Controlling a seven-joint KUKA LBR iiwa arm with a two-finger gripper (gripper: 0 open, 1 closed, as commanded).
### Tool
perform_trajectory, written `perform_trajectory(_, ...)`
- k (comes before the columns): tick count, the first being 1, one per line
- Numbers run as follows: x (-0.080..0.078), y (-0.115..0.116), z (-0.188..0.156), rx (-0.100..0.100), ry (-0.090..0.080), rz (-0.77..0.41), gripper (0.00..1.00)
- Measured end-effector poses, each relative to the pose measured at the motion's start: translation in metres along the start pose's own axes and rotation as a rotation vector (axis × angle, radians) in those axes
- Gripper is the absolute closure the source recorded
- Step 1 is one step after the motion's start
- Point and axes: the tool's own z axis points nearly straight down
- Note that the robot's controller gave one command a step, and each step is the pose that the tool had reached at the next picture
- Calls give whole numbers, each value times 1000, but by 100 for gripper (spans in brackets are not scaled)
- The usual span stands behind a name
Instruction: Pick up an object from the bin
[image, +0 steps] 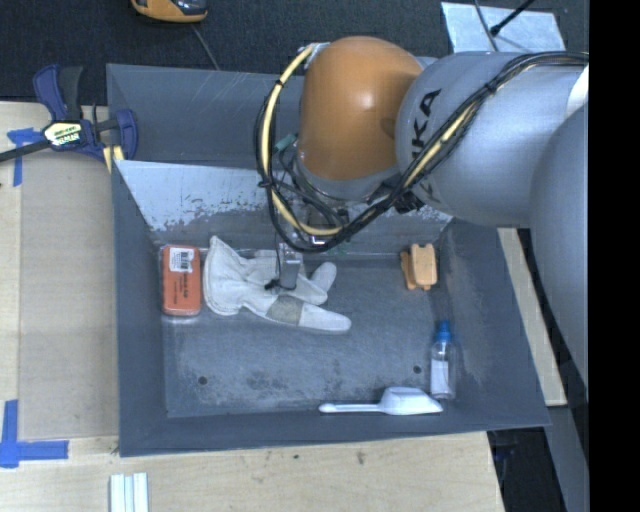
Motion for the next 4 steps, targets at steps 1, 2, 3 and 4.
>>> perform_trajectory(1,-2,-1,-5,-1,-8,3,0)
perform_trajectory(2,-4,-46,68,0,-12,-37,0)
perform_trajectory(3,3,-54,128,0,-4,23,0)
perform_trajectory(4,-8,-59,86,-1,-8,70,0)
